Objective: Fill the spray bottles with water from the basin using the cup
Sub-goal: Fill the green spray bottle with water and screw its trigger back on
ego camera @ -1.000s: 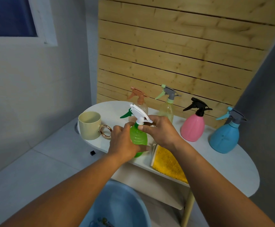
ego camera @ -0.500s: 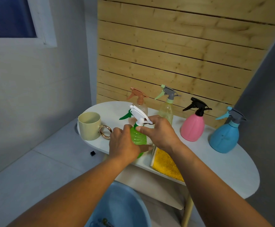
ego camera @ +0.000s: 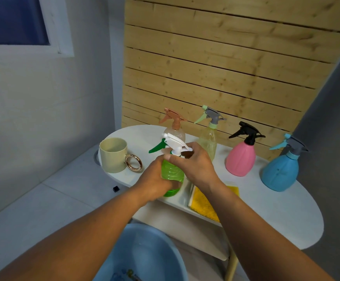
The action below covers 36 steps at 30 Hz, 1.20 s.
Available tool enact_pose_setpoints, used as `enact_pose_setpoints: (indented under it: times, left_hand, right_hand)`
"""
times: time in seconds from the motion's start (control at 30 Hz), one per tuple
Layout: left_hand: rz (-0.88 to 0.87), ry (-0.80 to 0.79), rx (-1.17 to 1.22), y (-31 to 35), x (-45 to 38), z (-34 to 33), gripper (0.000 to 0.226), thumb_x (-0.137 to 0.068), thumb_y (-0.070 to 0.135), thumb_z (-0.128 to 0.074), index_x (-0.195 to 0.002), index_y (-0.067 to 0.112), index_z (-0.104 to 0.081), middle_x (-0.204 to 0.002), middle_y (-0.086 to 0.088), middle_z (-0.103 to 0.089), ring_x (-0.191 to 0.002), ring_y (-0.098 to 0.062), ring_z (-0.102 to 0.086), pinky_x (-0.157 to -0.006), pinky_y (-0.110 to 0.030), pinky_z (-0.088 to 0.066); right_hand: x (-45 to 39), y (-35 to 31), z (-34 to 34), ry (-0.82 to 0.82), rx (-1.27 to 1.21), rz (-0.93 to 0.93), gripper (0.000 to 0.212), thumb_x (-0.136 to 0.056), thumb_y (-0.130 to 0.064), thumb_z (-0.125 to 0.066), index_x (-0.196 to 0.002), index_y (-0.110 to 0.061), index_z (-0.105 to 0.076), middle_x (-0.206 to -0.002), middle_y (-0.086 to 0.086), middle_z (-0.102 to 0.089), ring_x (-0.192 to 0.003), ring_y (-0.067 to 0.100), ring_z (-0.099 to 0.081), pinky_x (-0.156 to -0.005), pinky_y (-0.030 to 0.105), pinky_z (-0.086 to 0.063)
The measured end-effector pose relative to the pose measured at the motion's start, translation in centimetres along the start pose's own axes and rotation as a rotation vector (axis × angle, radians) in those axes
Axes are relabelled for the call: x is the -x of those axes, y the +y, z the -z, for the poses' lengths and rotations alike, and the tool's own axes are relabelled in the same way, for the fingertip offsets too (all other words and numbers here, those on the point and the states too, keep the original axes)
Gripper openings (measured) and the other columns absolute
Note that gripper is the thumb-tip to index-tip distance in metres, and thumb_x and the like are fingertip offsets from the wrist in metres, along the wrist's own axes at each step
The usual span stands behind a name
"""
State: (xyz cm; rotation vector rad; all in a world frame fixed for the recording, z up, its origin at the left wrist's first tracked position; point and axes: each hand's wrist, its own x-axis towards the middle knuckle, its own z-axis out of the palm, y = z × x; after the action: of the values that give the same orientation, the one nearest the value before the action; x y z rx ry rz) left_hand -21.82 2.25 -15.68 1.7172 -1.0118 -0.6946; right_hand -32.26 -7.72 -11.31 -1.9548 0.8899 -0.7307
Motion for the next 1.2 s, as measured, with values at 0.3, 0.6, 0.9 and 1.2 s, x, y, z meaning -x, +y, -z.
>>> enact_pose_setpoints:
  times: [0.3, 0.6, 0.9, 1.2]
  left_hand:
    - [-0.016, -0.022, 0.002, 0.0, 0.1, 0.1, 0.072, -0.078, 0.01, -0.088, -0.133, 0.032, -0.047, -0.118, 0.01, -0.068, -0.109, -0.004, -0.065, -0.081, -0.015, -0.048]
    - [-0.056, -0.034, -0.006, 0.1, 0.0, 0.2, 0.067, -0.077, 0.011, -0.089, -0.123, 0.042, -0.052, -0.114, 0.016, -0.071, -0.103, 0.003, -0.067, -0.086, -0.014, -0.052]
    - [-0.044, -0.037, -0.008, 0.0, 0.0, 0.3, 0.07, -0.077, 0.009, -0.089, -0.129, 0.035, -0.051, -0.113, 0.015, -0.071, -0.107, -0.003, -0.068, -0.085, -0.014, -0.052]
    - [-0.038, -0.024, -0.012, -0.2, 0.1, 0.2, 0.065, -0.079, 0.011, -0.089, -0.125, 0.034, -0.05, -0.113, 0.013, -0.069, -0.103, 0.001, -0.066, -0.083, -0.016, -0.05]
  right_hand:
    - [0.1, 1.1, -1.4, 0.07, -0.167, 0.009, 0.042, -0.069, -0.036, -0.092, -0.099, -0.02, -0.067, -0.091, -0.005, -0.072, -0.086, 0.013, -0.068, -0.078, 0.035, -0.058]
    - [1.3, 1.5, -2.4, 0.041, -0.309, -0.004, 0.034, -0.083, -0.032, -0.076, -0.115, -0.024, -0.067, -0.106, -0.005, -0.074, -0.102, 0.012, -0.069, -0.094, 0.043, -0.057]
    - [0.7, 0.7, -2.4, 0.098, -0.225, -0.009, 0.044, -0.074, -0.041, -0.087, -0.104, -0.029, -0.057, -0.099, -0.009, -0.07, -0.095, 0.007, -0.068, -0.088, 0.036, -0.058]
    - [0.8, 0.3, -2.6, 0.173, -0.099, -0.013, 0.046, -0.072, -0.044, -0.089, -0.097, -0.026, -0.055, -0.09, -0.01, -0.065, -0.084, 0.01, -0.065, -0.07, 0.03, -0.052]
